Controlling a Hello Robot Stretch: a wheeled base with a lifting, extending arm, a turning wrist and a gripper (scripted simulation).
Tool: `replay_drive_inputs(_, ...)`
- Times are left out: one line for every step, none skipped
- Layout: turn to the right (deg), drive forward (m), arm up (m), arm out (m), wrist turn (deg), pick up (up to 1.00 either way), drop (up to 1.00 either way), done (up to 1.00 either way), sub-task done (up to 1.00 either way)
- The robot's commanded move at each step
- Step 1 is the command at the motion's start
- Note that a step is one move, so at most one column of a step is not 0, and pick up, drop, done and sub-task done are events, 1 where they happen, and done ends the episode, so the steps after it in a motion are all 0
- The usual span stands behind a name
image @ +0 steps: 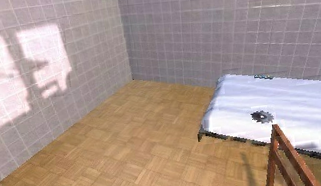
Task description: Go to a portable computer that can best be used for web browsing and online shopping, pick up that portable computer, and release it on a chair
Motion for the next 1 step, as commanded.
replay_drive_inputs(0.0, 0.00, 0.00, 0.00, -45.0, 0.00, 0.00, 0.00, 0.00)
